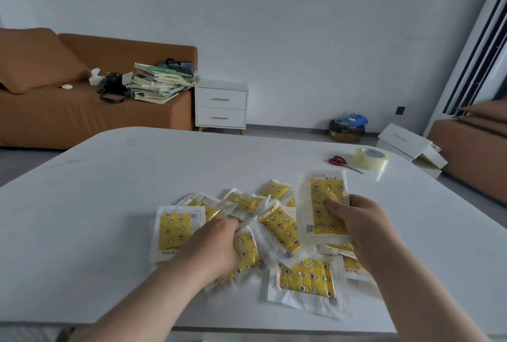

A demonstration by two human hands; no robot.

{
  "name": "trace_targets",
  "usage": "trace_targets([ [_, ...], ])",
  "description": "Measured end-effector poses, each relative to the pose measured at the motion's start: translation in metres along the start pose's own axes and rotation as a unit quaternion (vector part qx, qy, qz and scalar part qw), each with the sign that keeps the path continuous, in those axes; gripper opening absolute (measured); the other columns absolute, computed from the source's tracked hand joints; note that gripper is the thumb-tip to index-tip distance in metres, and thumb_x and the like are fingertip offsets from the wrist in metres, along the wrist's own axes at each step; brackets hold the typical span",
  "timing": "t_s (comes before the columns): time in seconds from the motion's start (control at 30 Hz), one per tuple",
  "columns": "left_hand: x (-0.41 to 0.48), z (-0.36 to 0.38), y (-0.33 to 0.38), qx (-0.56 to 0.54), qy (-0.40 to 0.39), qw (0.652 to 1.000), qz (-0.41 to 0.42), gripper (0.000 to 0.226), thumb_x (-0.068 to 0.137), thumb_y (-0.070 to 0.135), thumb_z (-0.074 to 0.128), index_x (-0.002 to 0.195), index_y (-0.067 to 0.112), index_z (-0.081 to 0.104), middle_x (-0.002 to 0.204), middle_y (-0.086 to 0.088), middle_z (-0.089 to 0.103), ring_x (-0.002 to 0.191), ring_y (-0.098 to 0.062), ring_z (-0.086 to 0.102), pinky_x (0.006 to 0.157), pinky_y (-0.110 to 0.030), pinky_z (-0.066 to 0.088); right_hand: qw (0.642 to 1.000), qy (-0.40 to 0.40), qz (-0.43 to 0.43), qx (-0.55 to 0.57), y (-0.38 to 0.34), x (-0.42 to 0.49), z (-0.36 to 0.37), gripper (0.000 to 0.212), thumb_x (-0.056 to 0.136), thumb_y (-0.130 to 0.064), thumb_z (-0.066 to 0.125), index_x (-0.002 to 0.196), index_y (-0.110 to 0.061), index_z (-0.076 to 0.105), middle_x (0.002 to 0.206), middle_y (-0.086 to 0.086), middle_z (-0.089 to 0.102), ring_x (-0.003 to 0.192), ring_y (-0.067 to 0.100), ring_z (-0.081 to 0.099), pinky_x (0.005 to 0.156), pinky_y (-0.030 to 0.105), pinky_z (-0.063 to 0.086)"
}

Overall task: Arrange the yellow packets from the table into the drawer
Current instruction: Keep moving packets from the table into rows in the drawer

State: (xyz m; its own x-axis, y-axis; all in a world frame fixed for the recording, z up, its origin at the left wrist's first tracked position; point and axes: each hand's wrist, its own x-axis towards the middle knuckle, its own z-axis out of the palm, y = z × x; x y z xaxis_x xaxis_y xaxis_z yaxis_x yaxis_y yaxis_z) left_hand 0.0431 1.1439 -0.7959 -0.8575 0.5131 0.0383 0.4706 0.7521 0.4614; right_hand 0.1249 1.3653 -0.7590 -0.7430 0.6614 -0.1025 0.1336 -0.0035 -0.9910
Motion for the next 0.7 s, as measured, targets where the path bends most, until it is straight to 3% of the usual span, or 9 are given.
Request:
trace_targets([
  [0.07,-0.001,0.003,-0.003,-0.003,0.013,1.000,0.004,0.024,0.081,0.016,0.058,0.105,0.020,0.060,0.109,0.007,0.051,0.094,-0.013,0.055,0.071,-0.025,0.047,1.000,-0.002,-0.004,-0.003,0.002,0.001,0.003,0.004,0.085,-0.015,0.072,0.084,-0.013,0.069,0.080,0.009,0.077,0.080,0.032,0.073,0.085,0.052,0.057],
  [0.23,-0.002,0.002,-0.004,0.016,0.006,1.000,-0.001,0.023,0.080,0.028,0.057,0.101,0.021,0.055,0.109,0.006,0.046,0.097,-0.013,0.048,0.068,-0.022,0.038,1.000,-0.011,-0.006,-0.018,0.005,0.000,0.009,0.003,0.086,-0.016,0.071,0.086,-0.014,0.069,0.074,0.004,0.077,0.075,0.028,0.074,0.083,0.049,0.058],
  [0.43,-0.004,0.001,-0.003,0.173,0.024,0.984,0.021,0.057,0.077,0.063,0.055,0.119,0.025,0.052,0.120,0.007,0.052,0.112,-0.018,0.048,0.090,-0.031,0.040,1.000,-0.010,-0.010,-0.017,0.005,0.002,0.012,0.003,0.087,-0.016,0.071,0.088,-0.014,0.069,0.082,0.008,0.077,0.079,0.030,0.074,0.084,0.050,0.058],
  [0.7,-0.004,0.000,0.002,0.152,0.001,0.988,0.021,0.045,0.083,0.054,0.062,0.111,0.021,0.049,0.113,0.001,0.044,0.097,-0.019,0.054,0.072,-0.028,0.036,0.999,-0.002,-0.012,-0.031,0.005,0.003,0.010,0.004,0.087,-0.019,0.070,0.087,-0.016,0.068,0.082,0.006,0.076,0.078,0.027,0.073,0.082,0.048,0.058],
])
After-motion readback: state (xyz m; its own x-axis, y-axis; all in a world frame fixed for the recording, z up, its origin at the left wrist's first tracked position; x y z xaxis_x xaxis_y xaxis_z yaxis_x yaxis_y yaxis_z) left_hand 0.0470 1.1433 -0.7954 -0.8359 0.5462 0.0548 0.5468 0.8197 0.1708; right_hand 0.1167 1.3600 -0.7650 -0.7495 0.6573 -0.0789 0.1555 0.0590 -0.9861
